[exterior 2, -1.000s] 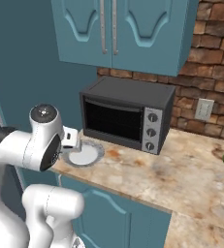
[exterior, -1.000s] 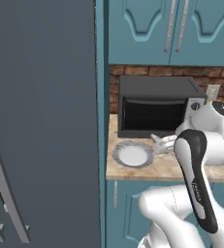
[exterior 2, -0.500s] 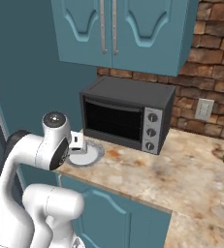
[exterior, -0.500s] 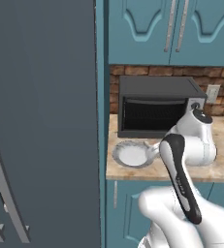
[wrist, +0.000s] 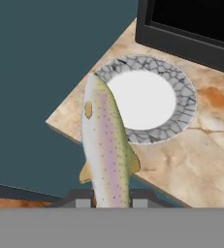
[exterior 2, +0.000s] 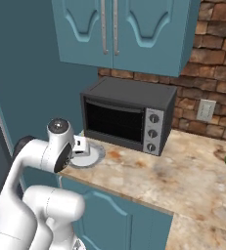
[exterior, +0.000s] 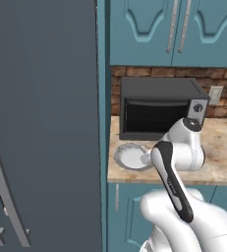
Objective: Take the fish from the oven and place it on the plate on the counter.
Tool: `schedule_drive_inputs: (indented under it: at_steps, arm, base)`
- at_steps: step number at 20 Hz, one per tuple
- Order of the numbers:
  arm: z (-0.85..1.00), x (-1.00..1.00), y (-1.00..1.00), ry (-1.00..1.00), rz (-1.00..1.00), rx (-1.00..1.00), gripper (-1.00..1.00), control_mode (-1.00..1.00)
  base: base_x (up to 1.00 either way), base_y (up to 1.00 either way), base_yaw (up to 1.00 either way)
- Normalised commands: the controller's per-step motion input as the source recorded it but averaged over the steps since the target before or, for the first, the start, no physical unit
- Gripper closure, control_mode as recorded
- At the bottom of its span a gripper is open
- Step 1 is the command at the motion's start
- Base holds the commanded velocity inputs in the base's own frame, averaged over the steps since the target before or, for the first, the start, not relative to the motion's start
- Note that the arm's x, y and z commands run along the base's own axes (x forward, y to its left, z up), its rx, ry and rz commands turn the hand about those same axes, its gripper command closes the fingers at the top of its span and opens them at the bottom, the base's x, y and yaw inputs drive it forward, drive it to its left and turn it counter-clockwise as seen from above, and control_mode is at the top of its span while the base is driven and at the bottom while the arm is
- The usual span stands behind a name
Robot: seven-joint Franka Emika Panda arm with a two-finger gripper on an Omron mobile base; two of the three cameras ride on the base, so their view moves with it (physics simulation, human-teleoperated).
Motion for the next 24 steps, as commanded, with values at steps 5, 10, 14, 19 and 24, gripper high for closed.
schedule_drive_inputs:
  at_steps: [5,10,14,19,24]
  arm:
    - [-0.34,0.52,0.0,0.0,0.02,0.0,1.0,-1.0]
    - [-0.32,0.43,0.0,0.0,0.01,0.0,1.0,-1.0]
    - [-0.32,0.37,0.0,0.0,0.0,0.0,1.0,-1.0]
    - [-0.51,0.02,0.0,0.06,0.0,0.0,1.0,-1.0]
    - [-0.43,0.13,0.0,0.06,0.01,0.0,1.0,-1.0]
  base:
    - [0.0,0.0,0.0]
    - [0.0,0.0,0.0]
    - [0.0,0.0,0.0]
    - [0.0,0.0,0.0]
    - [0.0,0.0,0.0]
